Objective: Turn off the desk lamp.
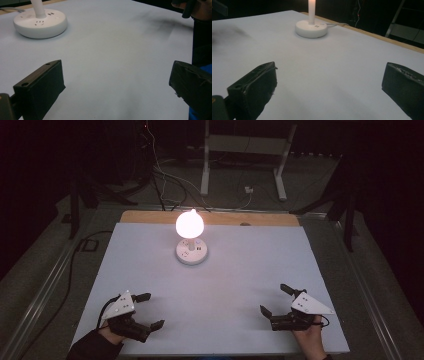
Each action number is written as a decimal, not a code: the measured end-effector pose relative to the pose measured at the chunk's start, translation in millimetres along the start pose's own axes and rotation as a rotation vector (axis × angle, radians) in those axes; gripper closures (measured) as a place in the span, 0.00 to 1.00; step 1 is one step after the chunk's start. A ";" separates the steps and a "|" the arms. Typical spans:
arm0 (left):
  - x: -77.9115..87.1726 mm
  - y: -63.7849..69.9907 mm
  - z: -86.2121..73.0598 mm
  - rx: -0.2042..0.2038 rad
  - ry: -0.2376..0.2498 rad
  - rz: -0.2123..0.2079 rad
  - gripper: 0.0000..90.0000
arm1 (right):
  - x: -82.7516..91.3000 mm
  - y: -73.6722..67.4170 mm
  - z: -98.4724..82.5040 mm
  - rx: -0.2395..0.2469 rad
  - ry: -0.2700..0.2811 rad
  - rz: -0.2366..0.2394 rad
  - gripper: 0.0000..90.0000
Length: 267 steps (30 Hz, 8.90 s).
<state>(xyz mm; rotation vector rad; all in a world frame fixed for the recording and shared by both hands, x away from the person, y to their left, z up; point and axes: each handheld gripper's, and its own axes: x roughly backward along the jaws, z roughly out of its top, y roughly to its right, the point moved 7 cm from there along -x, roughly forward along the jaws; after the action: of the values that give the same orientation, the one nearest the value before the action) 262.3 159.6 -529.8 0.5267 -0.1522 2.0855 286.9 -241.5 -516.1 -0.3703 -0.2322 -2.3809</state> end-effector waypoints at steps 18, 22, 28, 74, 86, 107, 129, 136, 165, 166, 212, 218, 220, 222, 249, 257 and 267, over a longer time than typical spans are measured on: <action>-1.4 6.1 -1.0 -0.028 -0.013 -0.027 0.00 | -2.4 1.7 -0.7 0.010 -0.011 -0.019 0.00; -1.5 8.0 0.2 -0.030 -0.014 -0.031 0.00 | -1.7 1.1 0.6 0.014 -0.003 -0.025 0.00; -3.8 11.5 1.8 -0.043 -0.025 -0.040 0.00 | -2.3 0.3 1.0 0.008 -0.006 -0.026 0.00; -53.2 0.3 75.2 -0.039 -0.007 -0.039 0.00 | -1.9 -0.6 1.8 -0.005 -0.002 -0.024 0.00; -76.3 -3.0 84.8 -0.046 -0.023 -0.006 0.00 | -1.0 -0.6 2.8 -0.008 0.007 -0.025 0.00; -123.0 -28.4 90.8 0.024 -0.053 0.115 0.01 | -1.5 -0.6 2.4 -0.015 0.005 -0.019 0.00; -172.0 -67.5 82.9 0.039 -0.172 0.369 0.35 | -1.4 -0.5 1.7 -0.031 0.007 0.000 0.00; -174.4 -76.9 85.2 0.041 -0.159 0.411 0.60 | -1.9 -0.4 1.1 -0.027 0.003 0.006 0.00; -192.7 -104.1 79.4 0.041 -0.152 0.428 1.00 | -2.1 -0.8 0.4 -0.030 -0.002 0.020 0.00; -193.4 -105.1 78.9 0.041 -0.155 0.432 1.00 | -2.2 -0.8 0.3 -0.031 -0.003 0.020 0.00; -192.3 -102.4 92.0 0.015 -0.150 0.434 1.00 | -2.5 -0.8 0.4 -0.041 -0.001 0.027 0.00; -194.1 -103.7 87.5 0.012 -0.162 0.436 1.00 | -2.5 -0.5 0.4 -0.041 -0.001 0.026 0.00; -195.4 -104.1 85.6 0.012 -0.165 0.436 1.00 | -2.4 -0.6 0.5 -0.040 0.000 0.026 0.00; -195.8 -105.0 84.1 0.021 -0.168 0.435 1.00 | -2.3 -0.7 0.5 -0.040 -0.001 0.026 0.00; -191.7 -105.8 87.7 0.033 -0.137 0.411 1.00 | -2.3 -0.3 0.0 -0.044 -0.004 0.027 0.00; -188.1 -105.2 95.9 0.031 -0.122 0.417 1.00 | -2.1 -0.4 0.3 -0.044 -0.003 0.027 0.00; -192.4 -105.4 89.4 0.042 -0.133 0.410 1.00 | -2.3 -0.4 0.1 -0.043 -0.004 0.028 0.00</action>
<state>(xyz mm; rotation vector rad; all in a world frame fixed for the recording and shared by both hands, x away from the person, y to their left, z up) 466.1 39.4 -541.6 0.7069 -0.3163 2.4543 288.2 -239.7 -516.7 -0.3956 -0.1767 -2.3612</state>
